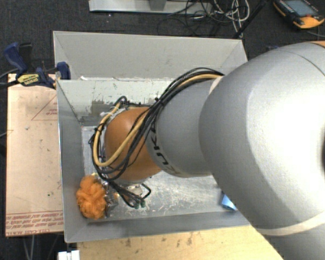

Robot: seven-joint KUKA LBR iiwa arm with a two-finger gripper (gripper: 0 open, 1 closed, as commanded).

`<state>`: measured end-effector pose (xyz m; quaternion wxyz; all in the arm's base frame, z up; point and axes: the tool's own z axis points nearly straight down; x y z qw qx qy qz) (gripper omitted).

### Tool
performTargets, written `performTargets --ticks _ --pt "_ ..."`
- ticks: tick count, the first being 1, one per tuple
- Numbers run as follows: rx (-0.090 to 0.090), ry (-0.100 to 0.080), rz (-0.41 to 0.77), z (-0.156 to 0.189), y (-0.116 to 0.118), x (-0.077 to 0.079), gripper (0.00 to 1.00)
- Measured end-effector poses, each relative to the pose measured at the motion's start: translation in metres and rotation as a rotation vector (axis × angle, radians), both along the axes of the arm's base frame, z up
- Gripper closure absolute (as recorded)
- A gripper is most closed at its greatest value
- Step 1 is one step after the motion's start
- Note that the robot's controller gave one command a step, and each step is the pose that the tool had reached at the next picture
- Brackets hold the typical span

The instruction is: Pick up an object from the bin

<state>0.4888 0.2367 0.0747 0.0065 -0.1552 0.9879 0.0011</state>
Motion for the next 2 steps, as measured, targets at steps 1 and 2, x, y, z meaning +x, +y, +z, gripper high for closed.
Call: performTargets --ticks 1,2 --pt "0.0 0.0 0.0 0.0 0.0 0.0 1.0" --pt "-0.006 0.015 0.094 0.032 0.002 0.014 1.0"
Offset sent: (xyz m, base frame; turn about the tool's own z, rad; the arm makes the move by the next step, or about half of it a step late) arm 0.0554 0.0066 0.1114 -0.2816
